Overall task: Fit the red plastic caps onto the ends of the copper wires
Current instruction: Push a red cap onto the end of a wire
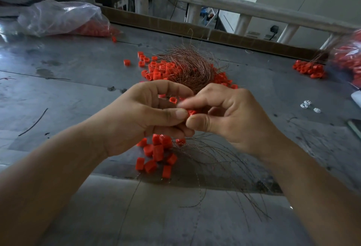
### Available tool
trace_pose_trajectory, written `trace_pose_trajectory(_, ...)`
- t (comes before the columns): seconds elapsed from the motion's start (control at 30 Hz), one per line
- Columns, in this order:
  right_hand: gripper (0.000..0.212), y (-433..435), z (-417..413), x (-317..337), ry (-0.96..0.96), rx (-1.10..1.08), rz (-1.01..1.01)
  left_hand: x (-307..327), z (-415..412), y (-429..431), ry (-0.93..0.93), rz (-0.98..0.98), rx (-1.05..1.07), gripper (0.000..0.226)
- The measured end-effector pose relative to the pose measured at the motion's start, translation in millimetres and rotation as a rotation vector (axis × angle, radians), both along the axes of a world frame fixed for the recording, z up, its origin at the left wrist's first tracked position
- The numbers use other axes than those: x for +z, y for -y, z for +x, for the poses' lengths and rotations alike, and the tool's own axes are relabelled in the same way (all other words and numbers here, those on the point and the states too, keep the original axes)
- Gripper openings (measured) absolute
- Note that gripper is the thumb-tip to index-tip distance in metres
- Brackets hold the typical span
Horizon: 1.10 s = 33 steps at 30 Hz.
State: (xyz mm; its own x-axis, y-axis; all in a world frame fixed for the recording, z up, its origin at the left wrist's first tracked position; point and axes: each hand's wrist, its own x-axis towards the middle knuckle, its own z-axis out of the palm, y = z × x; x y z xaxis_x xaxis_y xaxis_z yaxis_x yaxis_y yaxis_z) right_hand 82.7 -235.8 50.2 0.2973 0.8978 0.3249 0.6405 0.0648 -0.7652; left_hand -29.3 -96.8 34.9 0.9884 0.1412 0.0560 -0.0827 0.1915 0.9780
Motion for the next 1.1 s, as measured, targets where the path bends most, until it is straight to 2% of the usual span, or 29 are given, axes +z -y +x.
trace_pose_trajectory(0.17,0.009,-1,-3,0,0.148,-0.034,0.002,-1,0,4,0.083,0.045,0.002,0.05)
trace_pose_trajectory(0.23,0.006,-1,-5,-1,0.238,-0.056,0.029,-3,-1,8,0.152,0.215,0.051,0.059)
trace_pose_trajectory(0.33,0.009,0,-7,-2,0.298,-0.078,0.05,-6,-2,11,0.201,0.383,0.126,0.054)
trace_pose_trajectory(0.5,0.007,-2,-10,-7,0.316,-0.082,0.082,-6,-4,12,0.229,0.39,0.111,0.059)
trace_pose_trajectory(0.6,0.008,-2,-13,-8,0.316,-0.086,0.126,-6,-6,13,0.249,0.323,0.098,0.054)
trace_pose_trajectory(0.77,0.009,-3,-12,-8,0.289,-0.091,0.129,-4,-5,15,0.237,0.29,0.104,0.064)
trace_pose_trajectory(0.97,0.009,-3,-13,-7,0.253,-0.095,0.153,-1,-3,10,0.201,0.234,0.101,0.064)
trace_pose_trajectory(1.03,0.017,-4,-13,-6,0.223,-0.083,0.168,1,-2,7,0.172,0.214,0.112,0.055)
trace_pose_trajectory(1.1,0.034,-4,-11,-5,0.165,-0.063,0.147,2,-2,4,0.162,0.185,0.105,0.048)
